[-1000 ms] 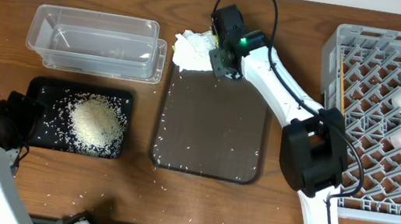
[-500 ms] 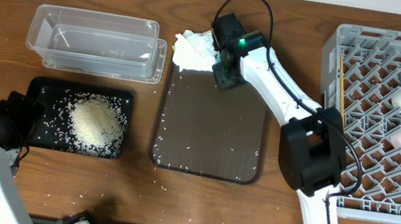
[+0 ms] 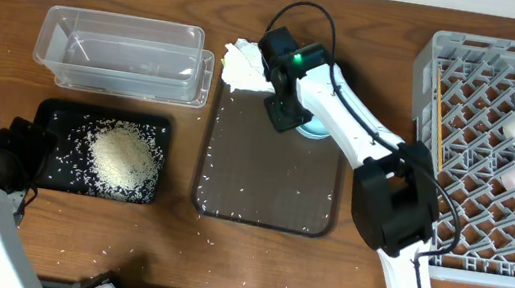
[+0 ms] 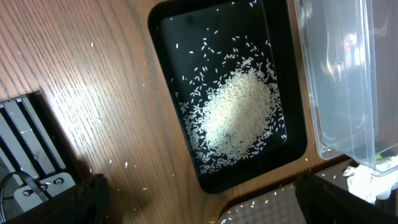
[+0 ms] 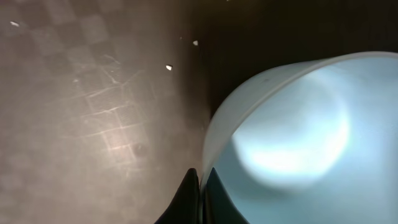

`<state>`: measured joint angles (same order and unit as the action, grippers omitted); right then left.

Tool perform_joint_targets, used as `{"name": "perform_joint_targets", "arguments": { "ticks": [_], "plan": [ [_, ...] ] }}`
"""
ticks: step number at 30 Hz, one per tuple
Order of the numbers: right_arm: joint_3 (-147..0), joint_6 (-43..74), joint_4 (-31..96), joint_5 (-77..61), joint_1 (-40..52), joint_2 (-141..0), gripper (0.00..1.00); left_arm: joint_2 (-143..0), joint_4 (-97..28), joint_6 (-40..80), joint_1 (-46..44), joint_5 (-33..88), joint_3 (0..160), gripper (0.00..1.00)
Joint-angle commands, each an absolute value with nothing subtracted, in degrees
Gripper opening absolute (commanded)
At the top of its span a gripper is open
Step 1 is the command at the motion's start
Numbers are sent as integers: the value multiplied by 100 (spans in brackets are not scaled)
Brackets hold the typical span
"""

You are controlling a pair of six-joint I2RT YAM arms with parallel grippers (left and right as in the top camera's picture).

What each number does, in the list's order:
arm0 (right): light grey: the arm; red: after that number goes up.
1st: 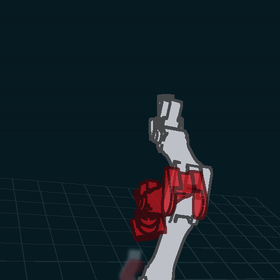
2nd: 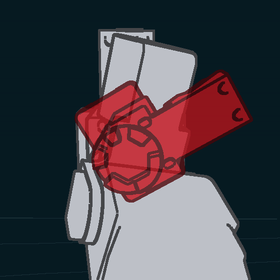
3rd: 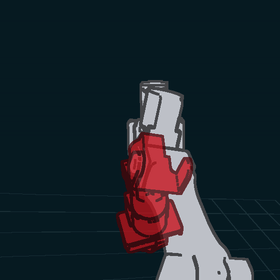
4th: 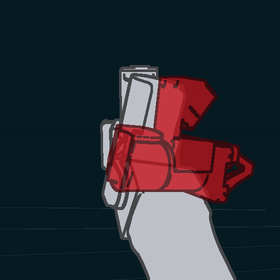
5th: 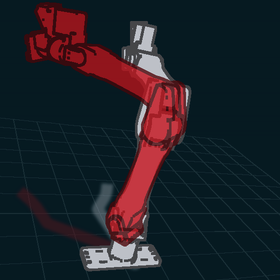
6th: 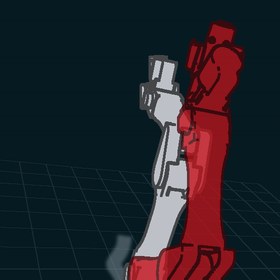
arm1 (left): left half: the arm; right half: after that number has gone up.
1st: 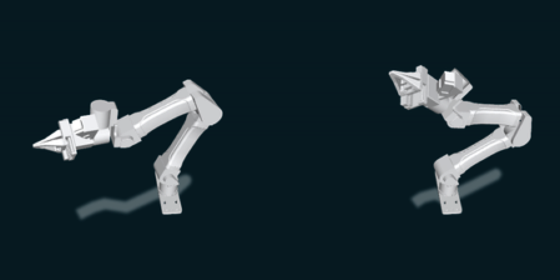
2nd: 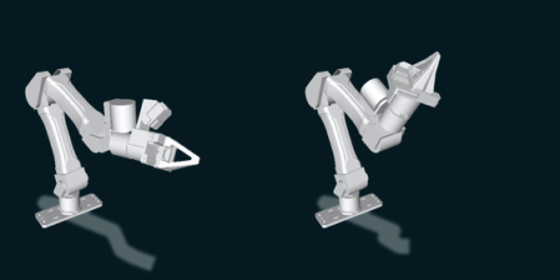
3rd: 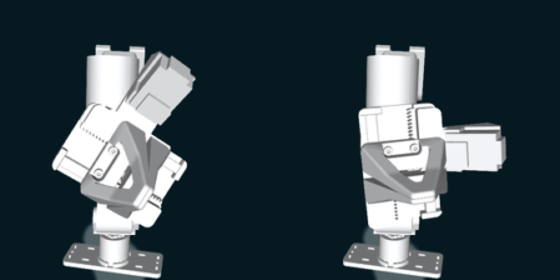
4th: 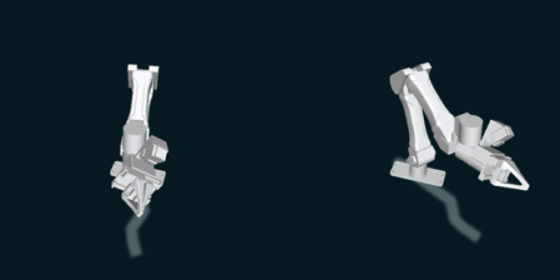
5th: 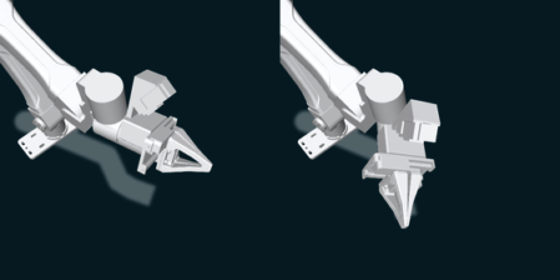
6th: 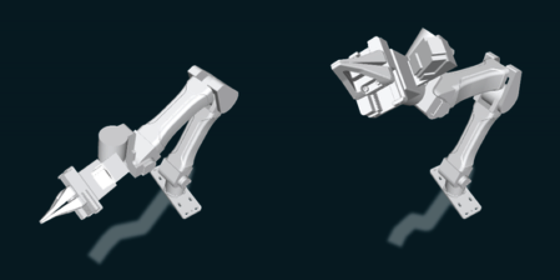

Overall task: Sort waste into correct bins and load items into the dishwasher rack
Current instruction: 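Grasp the light-blue cup with the right gripper and lift, then carry the light-blue cup into the rack and set it down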

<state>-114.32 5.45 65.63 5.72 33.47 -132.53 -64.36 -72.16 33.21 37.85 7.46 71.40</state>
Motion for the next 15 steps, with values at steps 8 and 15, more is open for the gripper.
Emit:
{"name": "perform_joint_targets", "arguments": {
  "ticks": [8,15],
  "plan": [
    [-11745,644,6689,71,2532,-11378,1,-6436,-7244,3350,3813,681,7185,98],
    [-11745,154,6696,-2169,593,-10637,1,-6436,-7244,3350,3813,681,7185,98]
  ]
}}
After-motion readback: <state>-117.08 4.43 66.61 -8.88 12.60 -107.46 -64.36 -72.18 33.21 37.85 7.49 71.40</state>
